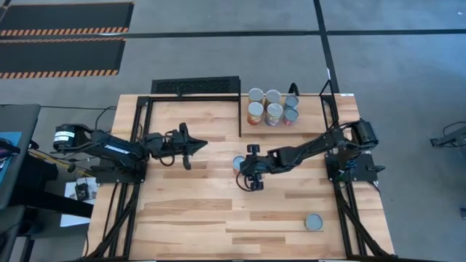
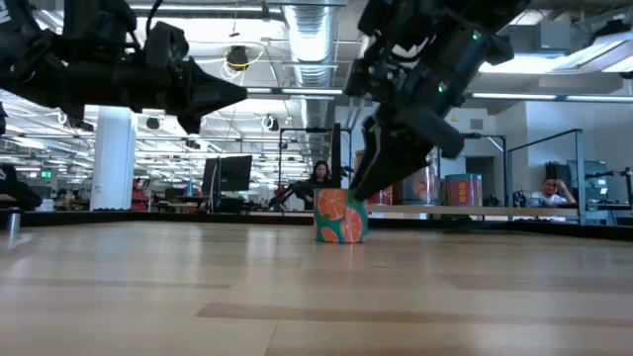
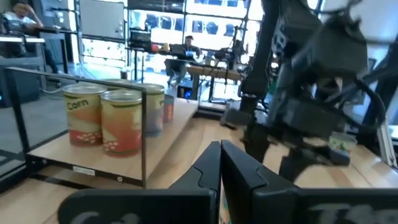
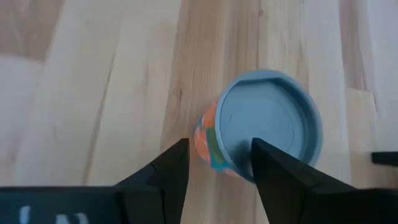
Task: Pick and place cans onto a shelf
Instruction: Put the canned oranges on the shelf, then put the canned peas on the shelf
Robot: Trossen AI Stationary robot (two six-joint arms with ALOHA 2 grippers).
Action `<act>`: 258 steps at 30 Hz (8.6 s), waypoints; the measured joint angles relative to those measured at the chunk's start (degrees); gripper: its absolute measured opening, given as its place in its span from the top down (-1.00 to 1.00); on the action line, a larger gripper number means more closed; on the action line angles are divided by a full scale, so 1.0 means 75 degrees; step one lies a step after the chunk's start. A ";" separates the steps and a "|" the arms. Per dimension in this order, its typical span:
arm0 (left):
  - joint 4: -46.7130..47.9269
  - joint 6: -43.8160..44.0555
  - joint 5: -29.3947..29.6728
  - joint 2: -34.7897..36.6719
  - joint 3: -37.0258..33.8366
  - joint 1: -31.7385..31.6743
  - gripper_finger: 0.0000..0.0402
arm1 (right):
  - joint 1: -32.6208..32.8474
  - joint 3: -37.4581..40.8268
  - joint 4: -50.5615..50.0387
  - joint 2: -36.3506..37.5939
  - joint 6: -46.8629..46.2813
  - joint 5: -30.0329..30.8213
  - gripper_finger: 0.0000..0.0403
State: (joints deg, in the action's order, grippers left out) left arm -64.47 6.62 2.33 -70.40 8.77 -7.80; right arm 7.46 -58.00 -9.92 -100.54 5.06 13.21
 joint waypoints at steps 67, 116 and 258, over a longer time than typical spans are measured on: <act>0.0671 0.0223 0.0273 0.1193 -0.0556 -0.0247 1.00 | -0.5008 0.2448 -0.4531 0.6277 -0.3257 0.2112 0.95; 0.0674 0.0156 0.0286 0.1193 -0.0556 -0.0247 1.00 | -0.8157 0.2457 -0.1203 0.4096 -0.1017 0.0648 0.41; 0.1128 -0.0110 0.0376 0.1187 -0.0236 -0.0095 1.00 | -0.7309 0.0251 -0.6805 0.2902 0.1055 -0.0489 0.94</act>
State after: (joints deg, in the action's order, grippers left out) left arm -56.01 5.80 5.15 -61.49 7.01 -8.51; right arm -47.35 -56.12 -60.96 -78.78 12.97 9.54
